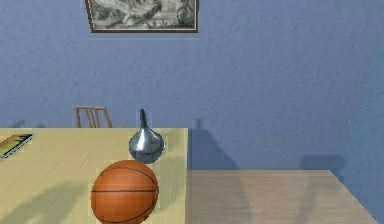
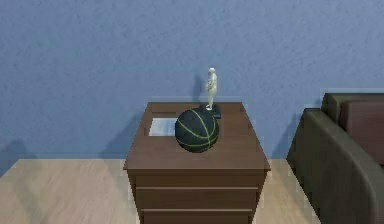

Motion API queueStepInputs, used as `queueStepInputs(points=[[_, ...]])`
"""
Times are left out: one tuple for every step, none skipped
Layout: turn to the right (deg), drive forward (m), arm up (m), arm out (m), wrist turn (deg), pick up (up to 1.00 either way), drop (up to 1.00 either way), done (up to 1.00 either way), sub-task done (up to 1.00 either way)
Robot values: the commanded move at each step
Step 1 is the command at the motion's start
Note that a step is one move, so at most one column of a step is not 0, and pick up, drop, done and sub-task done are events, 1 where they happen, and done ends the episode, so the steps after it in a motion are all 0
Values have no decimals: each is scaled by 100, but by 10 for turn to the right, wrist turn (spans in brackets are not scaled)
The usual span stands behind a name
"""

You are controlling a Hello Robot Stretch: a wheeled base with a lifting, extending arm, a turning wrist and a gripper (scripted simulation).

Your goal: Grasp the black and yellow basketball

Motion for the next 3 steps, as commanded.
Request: queueStepInputs(points=[[0, 0, 50, 0, 0, 0, 0, 0, 0], [0, 0, 34, 0, 0, 0, 0, 0, 0], [0, 0, 0, 46, 0, 0, 0, 0, 0]])
